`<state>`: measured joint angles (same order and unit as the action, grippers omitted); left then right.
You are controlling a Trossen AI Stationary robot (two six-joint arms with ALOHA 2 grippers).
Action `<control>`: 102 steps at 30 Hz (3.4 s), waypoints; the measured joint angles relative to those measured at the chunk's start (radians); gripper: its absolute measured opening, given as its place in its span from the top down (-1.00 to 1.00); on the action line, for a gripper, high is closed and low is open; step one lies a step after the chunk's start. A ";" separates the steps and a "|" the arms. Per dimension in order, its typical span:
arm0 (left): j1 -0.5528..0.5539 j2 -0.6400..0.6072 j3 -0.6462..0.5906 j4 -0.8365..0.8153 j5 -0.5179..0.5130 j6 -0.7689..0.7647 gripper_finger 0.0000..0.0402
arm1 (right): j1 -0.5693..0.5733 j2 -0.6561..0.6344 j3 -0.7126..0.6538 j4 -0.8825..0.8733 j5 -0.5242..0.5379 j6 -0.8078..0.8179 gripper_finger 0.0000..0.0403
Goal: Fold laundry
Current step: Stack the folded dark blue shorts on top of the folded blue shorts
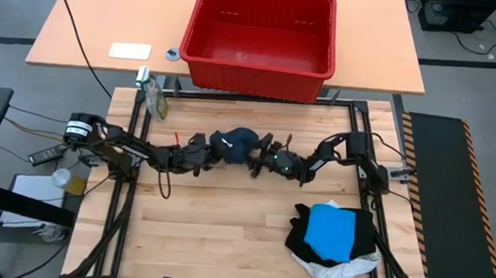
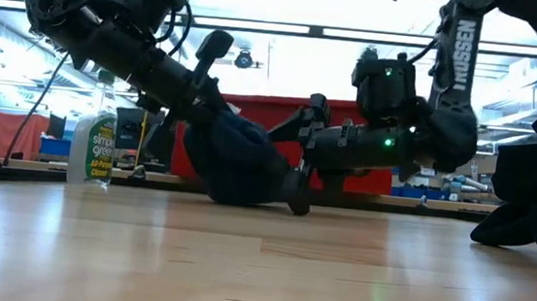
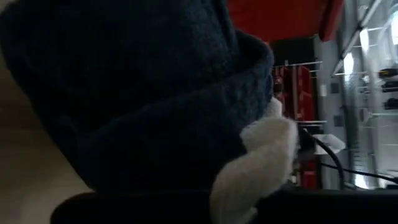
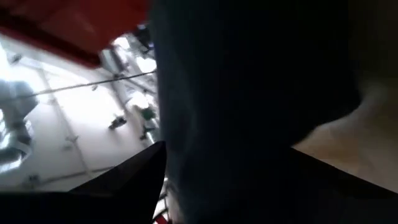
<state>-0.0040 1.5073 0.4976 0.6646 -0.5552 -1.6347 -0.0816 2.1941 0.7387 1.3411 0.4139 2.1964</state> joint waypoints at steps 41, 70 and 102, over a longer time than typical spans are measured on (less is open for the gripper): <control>0.142 -0.206 0.029 0.103 0.088 0.443 0.96 | -0.135 -0.741 -0.057 -0.893 -0.490 -1.422 -0.40; 0.057 -0.244 0.063 0.045 0.178 0.427 0.95 | -0.180 -0.439 0.186 -0.647 -0.518 -2.178 -0.20; -0.069 -0.185 0.260 -0.019 0.275 0.720 0.36 | 0.010 -0.881 0.186 -1.260 -0.624 -2.374 -0.34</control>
<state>-0.0725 1.3224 0.7573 0.6458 -0.2806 -0.9152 -0.0712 1.3130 0.9245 0.0809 -0.2103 -0.1781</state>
